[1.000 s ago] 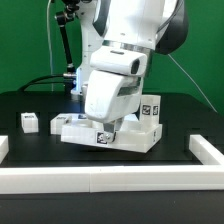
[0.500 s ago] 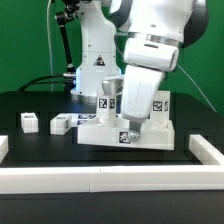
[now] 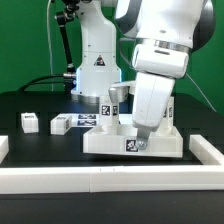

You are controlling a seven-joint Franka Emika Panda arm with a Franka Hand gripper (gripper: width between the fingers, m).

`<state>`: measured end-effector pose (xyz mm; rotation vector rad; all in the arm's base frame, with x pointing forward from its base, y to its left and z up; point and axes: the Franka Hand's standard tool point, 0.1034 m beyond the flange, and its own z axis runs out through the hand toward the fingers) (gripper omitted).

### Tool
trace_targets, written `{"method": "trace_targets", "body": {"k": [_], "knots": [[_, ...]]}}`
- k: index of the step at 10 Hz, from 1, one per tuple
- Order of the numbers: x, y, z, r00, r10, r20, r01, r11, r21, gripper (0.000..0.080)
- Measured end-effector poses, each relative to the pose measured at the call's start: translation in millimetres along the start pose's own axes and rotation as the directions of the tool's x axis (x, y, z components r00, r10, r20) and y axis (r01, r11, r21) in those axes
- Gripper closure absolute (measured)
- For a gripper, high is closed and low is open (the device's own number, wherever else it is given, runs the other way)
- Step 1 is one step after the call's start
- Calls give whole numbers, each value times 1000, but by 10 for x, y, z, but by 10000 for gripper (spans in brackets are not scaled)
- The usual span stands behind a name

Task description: Assemble square table

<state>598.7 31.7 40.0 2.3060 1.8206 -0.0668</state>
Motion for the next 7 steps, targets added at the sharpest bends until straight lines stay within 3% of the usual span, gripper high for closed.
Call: {"method": "trace_targets", "body": {"k": [3,7], "knots": [[70,46,24,998,-60,11,60,998,-11,737],[-6,59,53,975,-218,39,219,976,-12,736]]}}
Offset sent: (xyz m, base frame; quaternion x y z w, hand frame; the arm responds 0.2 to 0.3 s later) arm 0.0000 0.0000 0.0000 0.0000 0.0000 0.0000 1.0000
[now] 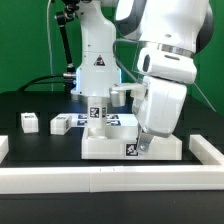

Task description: Assemble square table

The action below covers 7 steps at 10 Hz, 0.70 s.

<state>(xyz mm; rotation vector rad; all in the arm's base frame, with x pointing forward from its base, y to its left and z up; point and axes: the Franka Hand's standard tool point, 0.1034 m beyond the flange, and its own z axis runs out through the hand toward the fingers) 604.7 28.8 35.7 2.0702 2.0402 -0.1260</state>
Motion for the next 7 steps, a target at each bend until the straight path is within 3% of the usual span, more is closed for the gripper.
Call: {"method": "trace_targets", "body": {"k": [3,7], "knots": [[80,34,-9,1000,-29,-1,29,1000,-4,736],[281,207,-45,999,35,-6,-35,999,-12,736]]}}
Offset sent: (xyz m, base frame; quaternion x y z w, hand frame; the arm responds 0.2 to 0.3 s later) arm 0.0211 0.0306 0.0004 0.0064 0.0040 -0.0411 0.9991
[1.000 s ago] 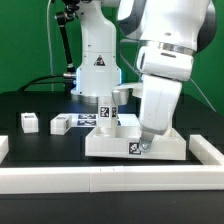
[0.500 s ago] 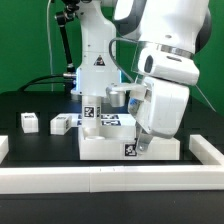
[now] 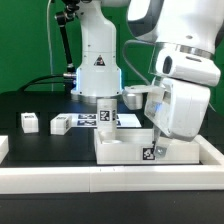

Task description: Assemble square table

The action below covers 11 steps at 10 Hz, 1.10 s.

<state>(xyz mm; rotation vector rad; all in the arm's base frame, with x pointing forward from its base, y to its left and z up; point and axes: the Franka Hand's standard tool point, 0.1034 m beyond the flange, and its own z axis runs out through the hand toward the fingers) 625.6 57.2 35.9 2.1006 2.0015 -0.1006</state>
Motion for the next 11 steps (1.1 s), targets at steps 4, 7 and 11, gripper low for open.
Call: {"method": "trace_targets", "body": {"k": [4,7,11], "knots": [[-18,-26,29,1000,6,0,-6,1000,5,737],[148,82,-58,1000,30,-3,-30,1000,5,737],[176,192,-51,999,36,0,-36,999,0,659]]}}
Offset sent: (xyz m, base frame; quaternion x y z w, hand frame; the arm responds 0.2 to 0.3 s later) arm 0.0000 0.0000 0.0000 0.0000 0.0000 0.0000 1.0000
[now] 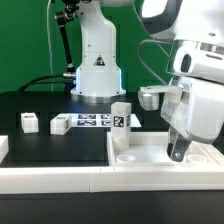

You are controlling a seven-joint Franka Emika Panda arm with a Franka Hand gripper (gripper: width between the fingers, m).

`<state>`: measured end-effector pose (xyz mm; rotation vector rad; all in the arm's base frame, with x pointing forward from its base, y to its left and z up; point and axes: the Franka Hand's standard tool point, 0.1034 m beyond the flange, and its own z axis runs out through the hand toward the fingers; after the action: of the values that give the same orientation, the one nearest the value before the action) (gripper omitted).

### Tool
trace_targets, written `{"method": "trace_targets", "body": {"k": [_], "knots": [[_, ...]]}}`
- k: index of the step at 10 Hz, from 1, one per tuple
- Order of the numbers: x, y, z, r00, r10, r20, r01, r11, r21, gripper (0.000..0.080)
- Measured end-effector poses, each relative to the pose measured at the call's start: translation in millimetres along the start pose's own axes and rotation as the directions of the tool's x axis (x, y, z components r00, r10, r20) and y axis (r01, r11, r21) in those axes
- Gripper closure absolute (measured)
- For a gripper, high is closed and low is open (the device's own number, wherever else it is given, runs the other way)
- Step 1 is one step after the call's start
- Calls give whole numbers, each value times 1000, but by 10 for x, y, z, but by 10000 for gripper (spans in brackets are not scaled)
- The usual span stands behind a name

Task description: Assemble square table

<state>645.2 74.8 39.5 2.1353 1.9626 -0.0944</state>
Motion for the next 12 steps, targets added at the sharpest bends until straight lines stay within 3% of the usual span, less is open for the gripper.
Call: {"method": "trace_targets", "body": {"k": [1,2,3,4,5,6,8,10,12], "knots": [[-5,1,1,1000,2,0,-2,1000,0,523],[-8,1,3,1000,4,0,-4,1000,0,523],[-7,2,0,1000,18,0,-18,1000,0,341],[-12,8,-7,1000,26,0,-26,1000,-2,219],[-33,23,-26,1000,30,4,-30,1000,-6,219],[-101,49,-67,999,29,15,-29,999,-14,162],[-294,82,-182,998,43,35,-42,999,-21,153],[-457,-89,-263,997,68,36,-68,998,-1,151],[-517,-144,-277,992,120,32,-120,993,1,151]]}}
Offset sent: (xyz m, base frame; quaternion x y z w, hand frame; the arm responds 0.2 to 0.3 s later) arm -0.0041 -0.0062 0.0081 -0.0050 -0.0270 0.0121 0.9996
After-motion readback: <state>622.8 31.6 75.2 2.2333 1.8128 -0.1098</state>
